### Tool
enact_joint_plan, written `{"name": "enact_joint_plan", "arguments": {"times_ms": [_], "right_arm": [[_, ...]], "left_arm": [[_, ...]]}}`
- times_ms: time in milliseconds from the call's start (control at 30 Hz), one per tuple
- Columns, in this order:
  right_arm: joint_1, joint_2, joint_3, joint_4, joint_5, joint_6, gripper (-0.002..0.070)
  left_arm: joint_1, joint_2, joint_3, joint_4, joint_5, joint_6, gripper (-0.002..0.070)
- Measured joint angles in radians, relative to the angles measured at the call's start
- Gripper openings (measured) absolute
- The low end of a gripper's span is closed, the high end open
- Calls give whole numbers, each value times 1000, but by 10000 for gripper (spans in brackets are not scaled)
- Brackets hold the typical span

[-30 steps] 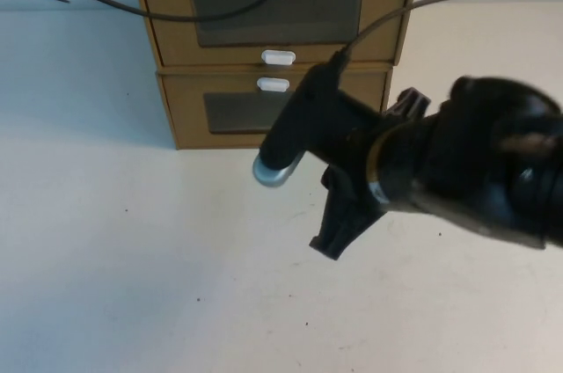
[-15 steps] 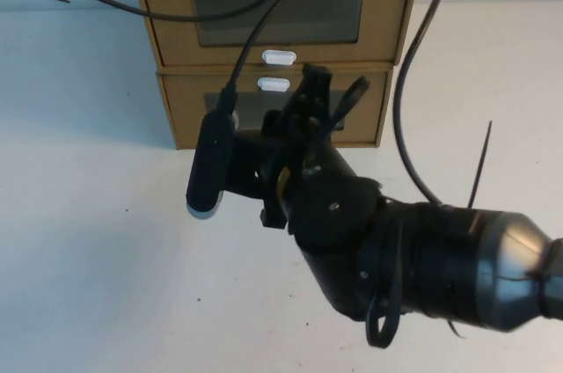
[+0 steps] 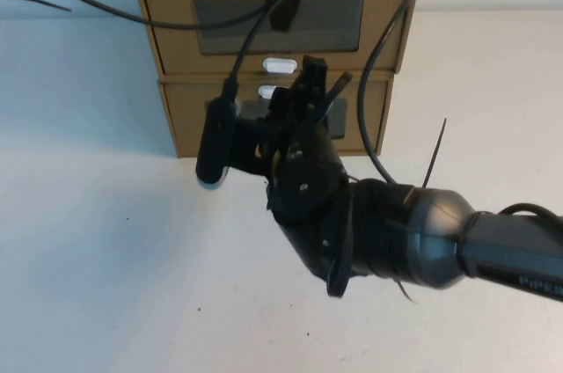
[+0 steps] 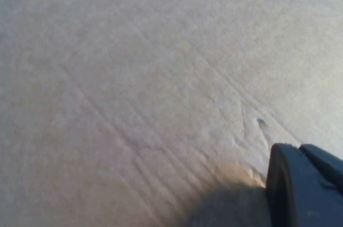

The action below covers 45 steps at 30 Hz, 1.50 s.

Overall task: Open the shoe box
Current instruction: 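Pull the top drawer of the cardboard box fully open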

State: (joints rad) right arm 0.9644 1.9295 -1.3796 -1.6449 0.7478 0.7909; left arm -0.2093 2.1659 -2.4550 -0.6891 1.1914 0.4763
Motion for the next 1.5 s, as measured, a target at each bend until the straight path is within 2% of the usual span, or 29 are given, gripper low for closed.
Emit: {"name": "enact_joint_plan", "arguments": {"times_ms": [467,900,1500], "right_arm": [[-88,40,-75,-3,-84,19,211],[-104,116,-170,-4,-101,-13,211],[-138,124,-174,-7,-158,-52,212]], "left_arm": [[0,0,0,0,0,-2,-4],[0,0,0,0,0,-2,-4],[0,0,0,0,0,-2,-4]]}}
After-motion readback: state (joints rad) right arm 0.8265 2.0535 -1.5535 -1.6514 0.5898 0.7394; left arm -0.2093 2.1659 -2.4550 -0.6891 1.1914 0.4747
